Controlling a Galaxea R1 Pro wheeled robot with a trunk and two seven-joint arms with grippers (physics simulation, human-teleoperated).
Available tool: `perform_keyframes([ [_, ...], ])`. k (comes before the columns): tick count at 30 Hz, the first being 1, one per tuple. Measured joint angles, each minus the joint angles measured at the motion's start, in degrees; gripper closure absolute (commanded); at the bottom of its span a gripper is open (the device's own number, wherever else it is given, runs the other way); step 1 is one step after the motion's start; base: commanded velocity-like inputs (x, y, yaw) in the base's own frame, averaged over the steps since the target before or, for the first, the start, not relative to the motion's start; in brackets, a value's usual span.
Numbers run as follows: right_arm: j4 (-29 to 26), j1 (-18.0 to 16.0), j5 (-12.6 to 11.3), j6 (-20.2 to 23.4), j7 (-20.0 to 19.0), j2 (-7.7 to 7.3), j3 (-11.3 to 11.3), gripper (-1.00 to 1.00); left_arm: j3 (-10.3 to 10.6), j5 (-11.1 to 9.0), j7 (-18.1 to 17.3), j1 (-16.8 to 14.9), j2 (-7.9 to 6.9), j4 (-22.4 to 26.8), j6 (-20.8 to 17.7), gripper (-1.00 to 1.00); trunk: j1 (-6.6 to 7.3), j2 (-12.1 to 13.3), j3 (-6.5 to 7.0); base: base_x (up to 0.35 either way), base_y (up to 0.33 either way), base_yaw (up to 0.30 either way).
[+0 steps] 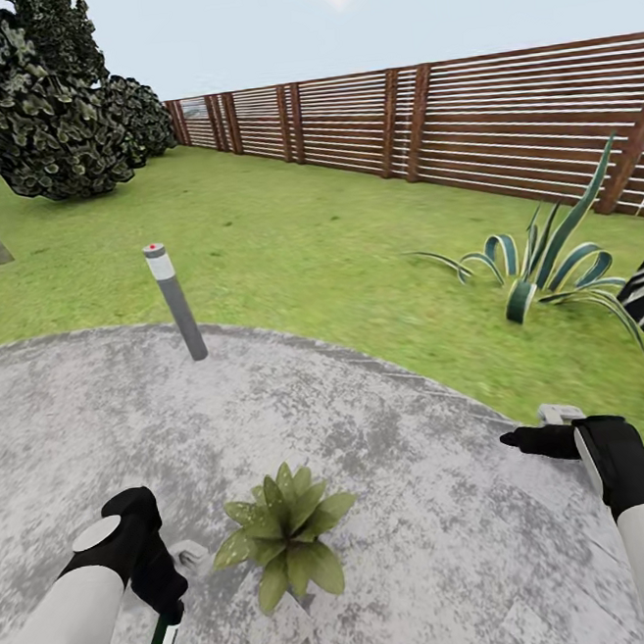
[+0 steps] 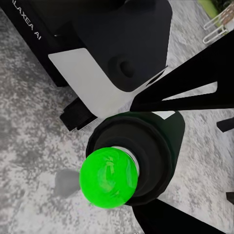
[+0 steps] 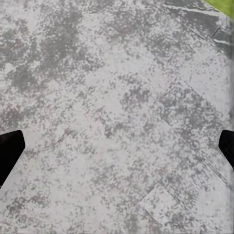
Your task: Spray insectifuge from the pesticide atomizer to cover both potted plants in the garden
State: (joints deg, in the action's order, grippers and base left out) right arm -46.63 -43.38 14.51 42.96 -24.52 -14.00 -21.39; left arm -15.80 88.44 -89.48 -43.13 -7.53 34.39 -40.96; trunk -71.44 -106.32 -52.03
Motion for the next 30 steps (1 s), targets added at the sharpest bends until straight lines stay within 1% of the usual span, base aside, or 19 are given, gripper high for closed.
perform_keyframes([
  [4, -0.01, 0.0, 0.0, 0.01, 0.0, 0.0, 0.0, -1.0, 0.0, 0.0, 0.0, 0.01, 0.0, -0.01, 0.0, 1.0, -0.02, 0.0, 0.0, 0.097, -0.302, 0.0],
  [20, 0.0, 0.0, 0.02, -0.01, 0.0, 0.0, 0.0, -1.0, 0.0, 0.0, 0.0, 0.01, 0.0, 0.0, 0.0, 1.0, -0.03, 0.0, 0.0, 0.003, -0.307, 0.0],
  [24, 0.02, 0.0, 0.0, -0.03, 0.0, 0.0, 0.01, -1.0, -0.08, 0.0, 0.0, 0.02, 0.0, 0.01, 0.0, 1.0, -0.02, 0.0, 0.0, 0.067, -0.147, 0.063],
  [30, 0.04, -0.01, 0.04, -0.07, 0.01, 0.01, 0.01, -1.0, -0.02, 0.01, -0.01, 0.03, -0.01, -0.05, 0.0, 1.0, -0.03, 0.0, 0.0, 0.012, -0.019, 0.233],
])
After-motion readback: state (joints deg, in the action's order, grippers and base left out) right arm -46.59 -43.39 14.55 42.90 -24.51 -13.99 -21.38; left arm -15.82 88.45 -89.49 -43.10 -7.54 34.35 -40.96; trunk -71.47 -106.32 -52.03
